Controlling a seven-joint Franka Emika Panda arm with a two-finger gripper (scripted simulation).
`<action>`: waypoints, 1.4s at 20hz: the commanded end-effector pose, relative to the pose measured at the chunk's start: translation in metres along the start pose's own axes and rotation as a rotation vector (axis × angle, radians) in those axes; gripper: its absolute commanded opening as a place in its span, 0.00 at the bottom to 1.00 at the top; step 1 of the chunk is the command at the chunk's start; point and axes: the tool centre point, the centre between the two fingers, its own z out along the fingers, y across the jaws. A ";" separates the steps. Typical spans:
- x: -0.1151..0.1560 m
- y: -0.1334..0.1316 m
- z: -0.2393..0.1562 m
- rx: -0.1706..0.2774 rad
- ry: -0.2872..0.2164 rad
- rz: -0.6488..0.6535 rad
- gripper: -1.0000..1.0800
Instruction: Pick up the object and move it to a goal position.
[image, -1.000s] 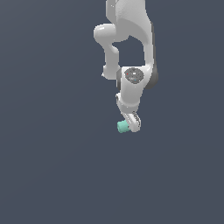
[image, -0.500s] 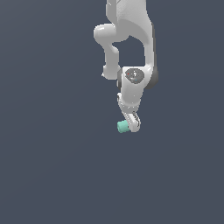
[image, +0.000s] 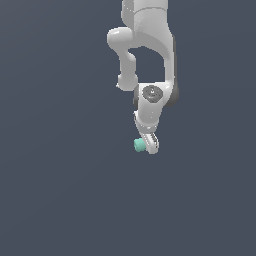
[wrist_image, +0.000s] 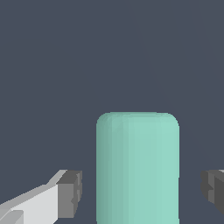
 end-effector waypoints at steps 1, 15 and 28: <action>0.000 0.000 0.011 0.000 0.000 0.001 0.96; 0.000 0.000 0.022 0.000 0.000 0.001 0.00; 0.024 0.011 -0.001 0.001 -0.001 0.002 0.00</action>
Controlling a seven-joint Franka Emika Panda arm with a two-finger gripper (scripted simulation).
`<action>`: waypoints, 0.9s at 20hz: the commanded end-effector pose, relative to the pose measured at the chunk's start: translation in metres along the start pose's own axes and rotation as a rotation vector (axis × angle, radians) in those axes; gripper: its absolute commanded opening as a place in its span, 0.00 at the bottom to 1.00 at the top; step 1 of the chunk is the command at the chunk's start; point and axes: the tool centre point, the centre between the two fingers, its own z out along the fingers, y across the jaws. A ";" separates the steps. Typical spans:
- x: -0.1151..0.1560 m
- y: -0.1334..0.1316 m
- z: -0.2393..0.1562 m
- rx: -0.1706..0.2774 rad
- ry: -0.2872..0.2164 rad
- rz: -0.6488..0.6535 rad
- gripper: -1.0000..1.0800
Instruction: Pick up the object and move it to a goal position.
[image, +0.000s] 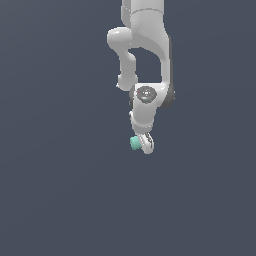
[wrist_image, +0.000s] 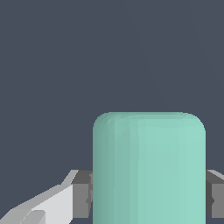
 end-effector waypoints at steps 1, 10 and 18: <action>0.012 0.005 -0.011 0.001 0.000 0.001 0.00; 0.083 0.039 -0.075 0.001 -0.002 0.002 0.00; 0.155 0.072 -0.140 0.000 -0.001 0.003 0.00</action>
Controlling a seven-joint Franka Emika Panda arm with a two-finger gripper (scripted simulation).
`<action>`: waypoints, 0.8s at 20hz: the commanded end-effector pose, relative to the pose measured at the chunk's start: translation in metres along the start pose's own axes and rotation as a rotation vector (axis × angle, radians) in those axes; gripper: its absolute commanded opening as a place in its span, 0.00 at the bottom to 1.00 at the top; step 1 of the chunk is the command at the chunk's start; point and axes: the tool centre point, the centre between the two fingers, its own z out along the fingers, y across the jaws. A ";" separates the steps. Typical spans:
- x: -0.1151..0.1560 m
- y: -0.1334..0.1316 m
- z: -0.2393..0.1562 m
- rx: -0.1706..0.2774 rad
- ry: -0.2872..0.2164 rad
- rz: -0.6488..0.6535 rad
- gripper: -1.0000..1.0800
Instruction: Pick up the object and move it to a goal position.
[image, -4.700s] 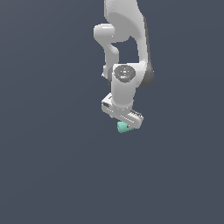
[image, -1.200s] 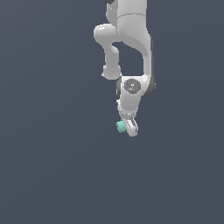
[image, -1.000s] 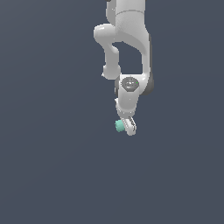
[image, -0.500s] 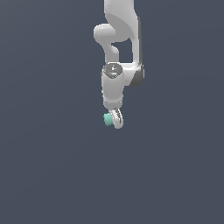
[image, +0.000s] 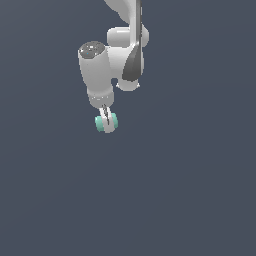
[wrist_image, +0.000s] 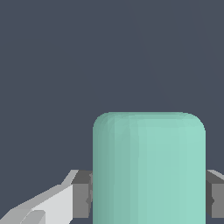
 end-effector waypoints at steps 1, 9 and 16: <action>0.022 0.010 -0.020 -0.001 0.000 -0.001 0.00; 0.071 0.029 -0.064 -0.001 0.001 -0.001 0.00; 0.085 0.033 -0.076 -0.001 0.002 -0.002 0.00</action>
